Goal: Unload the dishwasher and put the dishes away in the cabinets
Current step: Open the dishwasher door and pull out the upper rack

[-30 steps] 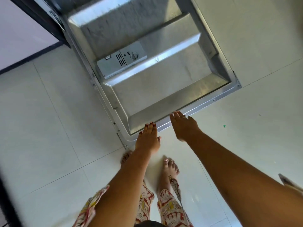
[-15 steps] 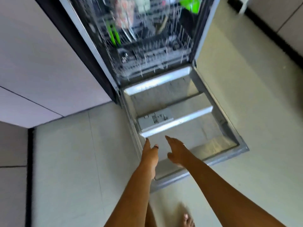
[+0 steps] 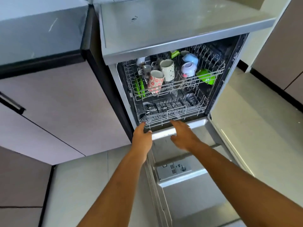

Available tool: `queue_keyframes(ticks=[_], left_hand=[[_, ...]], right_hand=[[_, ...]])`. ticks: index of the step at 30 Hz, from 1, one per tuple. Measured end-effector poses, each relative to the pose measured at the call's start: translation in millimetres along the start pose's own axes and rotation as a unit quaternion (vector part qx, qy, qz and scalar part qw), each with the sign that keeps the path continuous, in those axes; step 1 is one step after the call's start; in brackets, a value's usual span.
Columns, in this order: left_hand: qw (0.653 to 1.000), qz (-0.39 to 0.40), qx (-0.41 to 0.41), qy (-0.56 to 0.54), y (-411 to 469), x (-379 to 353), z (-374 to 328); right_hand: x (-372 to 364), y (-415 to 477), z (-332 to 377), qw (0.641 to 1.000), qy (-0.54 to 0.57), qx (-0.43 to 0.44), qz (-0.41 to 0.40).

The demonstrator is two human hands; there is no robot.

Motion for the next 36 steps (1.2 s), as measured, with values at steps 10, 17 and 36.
queue_keyframes(ticks=[10, 17, 36], left_hand=[[0.954, -0.001, -0.164, 0.250, 107, -38, -60], [0.853, 0.008, -0.177, 0.490, 162, -70, -90], [0.831, -0.006, -0.149, 0.536, 172, -82, -64]], right_hand=[[76, 130, -25, 0.988, -0.140, 0.004, -0.073], [109, 191, -57, 0.969, -0.245, 0.006, -0.035], [103, 219, -79, 0.955, -0.293, 0.029, 0.026]])
Point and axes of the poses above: each hand's wrist, its own y-axis towards the middle knuckle, its own x-axis out of the back of the hand, z = x × y, the point moved 2 cm from there along y, towards the middle knuckle, and after that the axes turned 2 degrees about -z, right-handed, at the moved point
